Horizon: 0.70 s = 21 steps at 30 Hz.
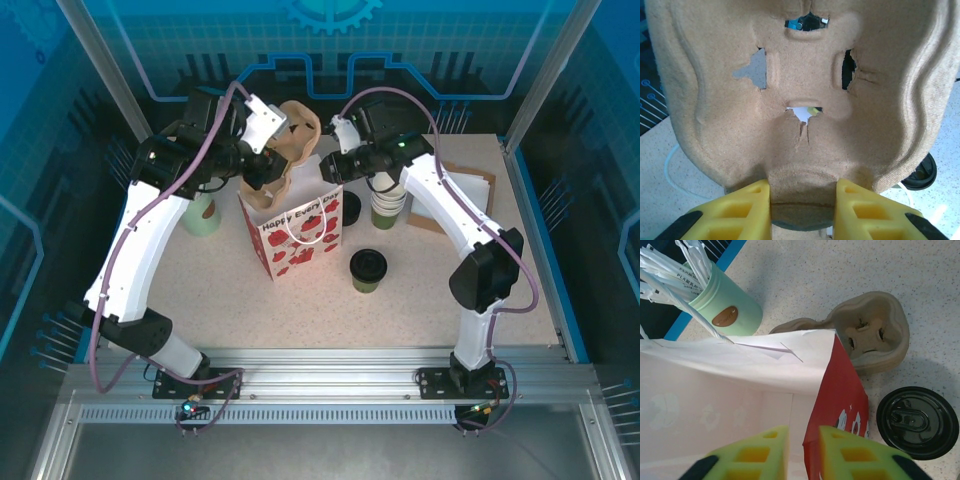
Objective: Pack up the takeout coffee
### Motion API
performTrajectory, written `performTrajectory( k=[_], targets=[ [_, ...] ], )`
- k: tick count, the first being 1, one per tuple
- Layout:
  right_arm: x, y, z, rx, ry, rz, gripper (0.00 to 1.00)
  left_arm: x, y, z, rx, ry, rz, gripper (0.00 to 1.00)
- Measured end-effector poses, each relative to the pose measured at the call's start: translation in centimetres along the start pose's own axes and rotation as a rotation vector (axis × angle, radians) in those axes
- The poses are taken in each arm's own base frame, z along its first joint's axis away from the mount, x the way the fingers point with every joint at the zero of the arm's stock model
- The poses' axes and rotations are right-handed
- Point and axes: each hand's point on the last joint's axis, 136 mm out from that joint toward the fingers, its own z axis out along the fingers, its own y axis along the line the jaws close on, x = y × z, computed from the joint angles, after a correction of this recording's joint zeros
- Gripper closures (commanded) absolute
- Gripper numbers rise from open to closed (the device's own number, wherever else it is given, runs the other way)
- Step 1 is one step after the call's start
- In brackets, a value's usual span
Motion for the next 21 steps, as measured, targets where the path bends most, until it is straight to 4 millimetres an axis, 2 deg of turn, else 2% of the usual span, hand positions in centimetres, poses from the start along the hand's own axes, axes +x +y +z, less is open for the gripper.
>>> performTrajectory(
  k=[5, 12, 21],
  targets=[
    [-0.1, 0.0, 0.0, 0.001, -0.002, 0.0, 0.87, 0.0, 0.0, 1.0, 0.013, 0.001, 0.032, 0.7],
    [-0.1, 0.0, -0.1, -0.004, -0.003, 0.002, 0.94, 1.2, 0.6, 3.3, 0.024, 0.047, 0.064, 0.71],
    [-0.3, -0.1, -0.2, -0.019, -0.006, 0.011, 0.95, 2.5, 0.9, 4.5, 0.058, 0.081, 0.091, 0.71]
  ],
)
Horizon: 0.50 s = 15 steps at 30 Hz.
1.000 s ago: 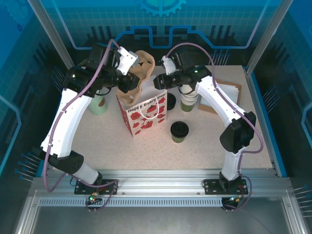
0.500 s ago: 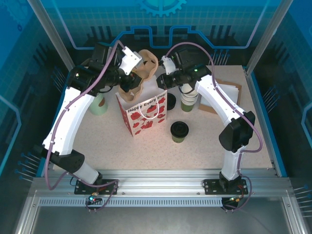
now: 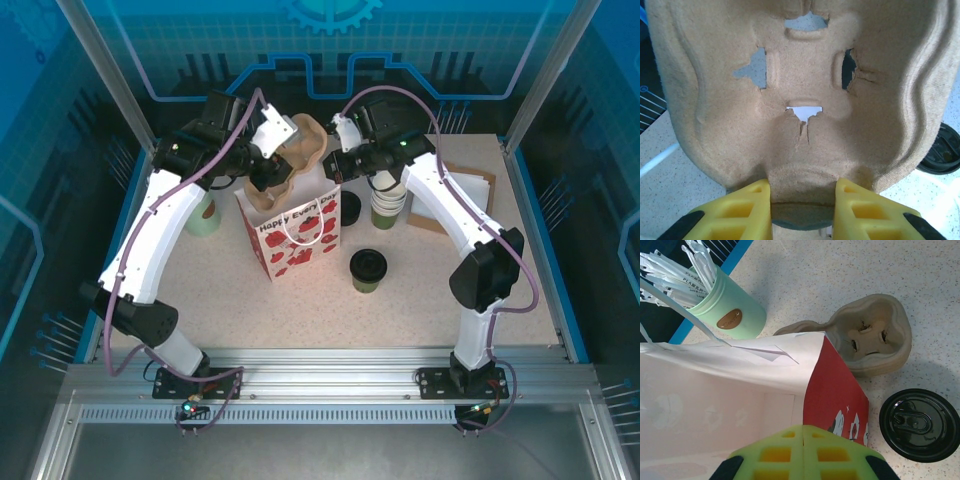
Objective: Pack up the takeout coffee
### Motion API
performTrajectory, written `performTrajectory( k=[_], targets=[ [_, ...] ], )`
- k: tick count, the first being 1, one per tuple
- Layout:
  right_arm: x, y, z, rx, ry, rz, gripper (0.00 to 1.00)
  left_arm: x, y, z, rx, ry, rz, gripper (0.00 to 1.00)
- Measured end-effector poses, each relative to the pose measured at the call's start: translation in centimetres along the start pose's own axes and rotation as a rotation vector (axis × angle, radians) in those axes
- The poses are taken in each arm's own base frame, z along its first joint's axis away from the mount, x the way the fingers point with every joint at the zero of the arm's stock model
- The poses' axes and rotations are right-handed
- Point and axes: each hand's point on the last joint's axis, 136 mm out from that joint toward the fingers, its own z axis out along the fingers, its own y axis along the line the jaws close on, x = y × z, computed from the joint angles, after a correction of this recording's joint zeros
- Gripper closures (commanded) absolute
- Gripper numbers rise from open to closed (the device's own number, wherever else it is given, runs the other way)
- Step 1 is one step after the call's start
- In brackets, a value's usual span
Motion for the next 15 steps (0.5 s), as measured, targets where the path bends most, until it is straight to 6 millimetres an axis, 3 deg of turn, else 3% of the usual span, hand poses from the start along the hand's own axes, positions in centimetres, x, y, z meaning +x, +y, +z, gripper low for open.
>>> performTrajectory(
  k=[15],
  targets=[
    [0.04, 0.05, 0.06, -0.02, 0.001, 0.007, 0.95, 1.04, 0.17, 0.76, 0.03, 0.023, 0.02, 0.71]
  ],
)
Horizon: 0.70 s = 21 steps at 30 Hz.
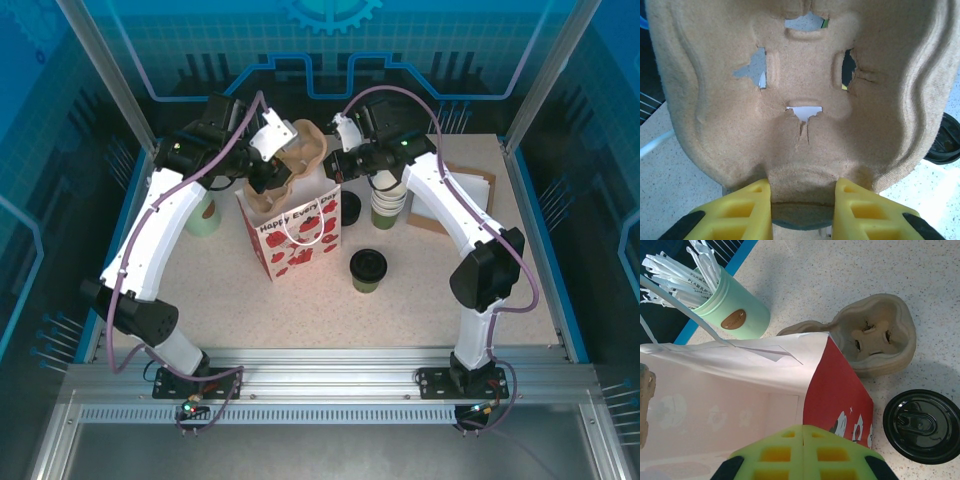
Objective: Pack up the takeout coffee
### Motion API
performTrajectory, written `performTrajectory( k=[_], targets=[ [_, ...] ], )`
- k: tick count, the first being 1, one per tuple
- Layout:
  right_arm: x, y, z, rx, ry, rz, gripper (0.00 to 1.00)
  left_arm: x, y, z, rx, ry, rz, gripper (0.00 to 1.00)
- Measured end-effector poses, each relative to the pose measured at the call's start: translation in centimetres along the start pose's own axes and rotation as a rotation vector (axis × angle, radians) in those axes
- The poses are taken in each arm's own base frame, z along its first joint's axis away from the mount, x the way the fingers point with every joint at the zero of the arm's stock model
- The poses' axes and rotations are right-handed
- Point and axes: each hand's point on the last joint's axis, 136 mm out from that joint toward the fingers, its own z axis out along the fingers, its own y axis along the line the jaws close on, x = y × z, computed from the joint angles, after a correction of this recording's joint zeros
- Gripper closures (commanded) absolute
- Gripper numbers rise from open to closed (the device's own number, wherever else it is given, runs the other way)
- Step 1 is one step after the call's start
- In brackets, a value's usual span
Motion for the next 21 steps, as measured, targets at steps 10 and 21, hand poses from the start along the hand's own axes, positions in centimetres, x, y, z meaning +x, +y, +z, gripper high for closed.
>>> performTrajectory(
  k=[10, 21],
  targets=[
    [0.1, 0.0, 0.1, -0.001, 0.002, 0.001, 0.96, 1.6, 0.0, 1.7, 0.024, 0.053, -0.013, 0.72],
    [-0.1, 0.0, 0.0, -0.001, -0.005, 0.003, 0.96, 1.9, -0.2, 1.9, 0.038, 0.066, -0.001, 0.72]
  ],
)
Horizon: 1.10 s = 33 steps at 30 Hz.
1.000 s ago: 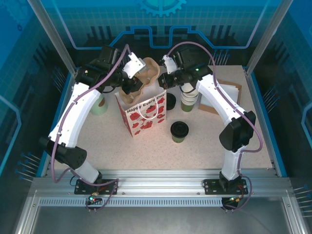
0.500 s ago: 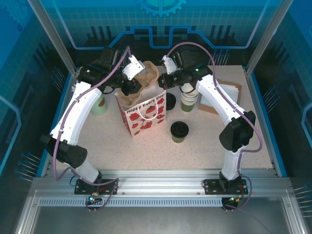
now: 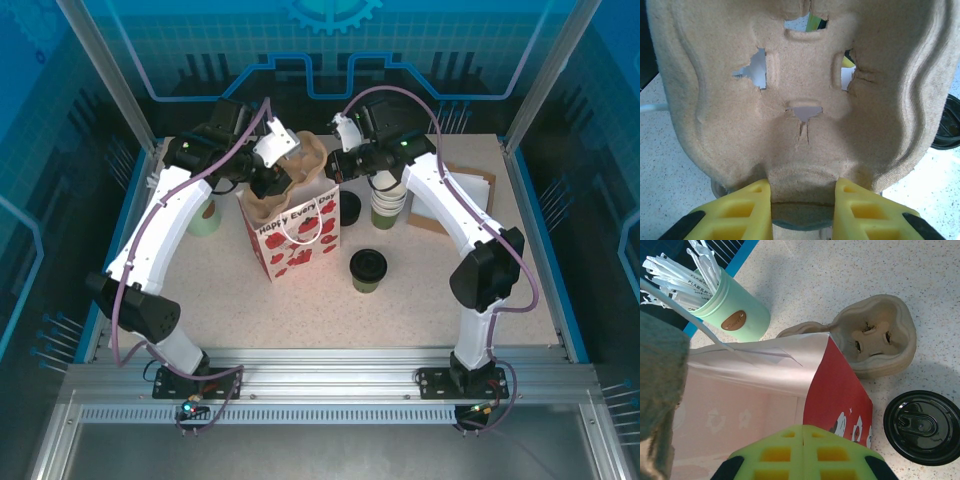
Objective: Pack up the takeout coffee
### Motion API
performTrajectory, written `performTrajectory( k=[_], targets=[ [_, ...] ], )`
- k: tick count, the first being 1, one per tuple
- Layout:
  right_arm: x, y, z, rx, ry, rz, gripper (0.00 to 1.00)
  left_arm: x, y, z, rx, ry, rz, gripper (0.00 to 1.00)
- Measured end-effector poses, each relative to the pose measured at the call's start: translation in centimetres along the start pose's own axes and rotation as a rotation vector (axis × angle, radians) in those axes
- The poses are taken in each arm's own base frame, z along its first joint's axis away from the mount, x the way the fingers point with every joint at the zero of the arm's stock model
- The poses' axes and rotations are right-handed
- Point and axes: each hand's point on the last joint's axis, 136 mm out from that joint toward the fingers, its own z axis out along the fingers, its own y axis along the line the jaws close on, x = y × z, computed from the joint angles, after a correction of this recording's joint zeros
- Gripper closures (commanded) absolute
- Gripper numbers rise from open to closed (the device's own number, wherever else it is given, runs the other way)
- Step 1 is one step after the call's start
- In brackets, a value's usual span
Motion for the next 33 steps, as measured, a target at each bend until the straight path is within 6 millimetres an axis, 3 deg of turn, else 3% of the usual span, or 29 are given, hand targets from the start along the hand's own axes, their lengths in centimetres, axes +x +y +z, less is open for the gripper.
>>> performTrajectory(
  k=[33],
  targets=[
    [-0.2, -0.6, -0.2, 0.008, -0.008, 0.011, 1.0, 2.8, 0.1, 2.4, 0.03, 0.13, -0.007, 0.72]
  ],
)
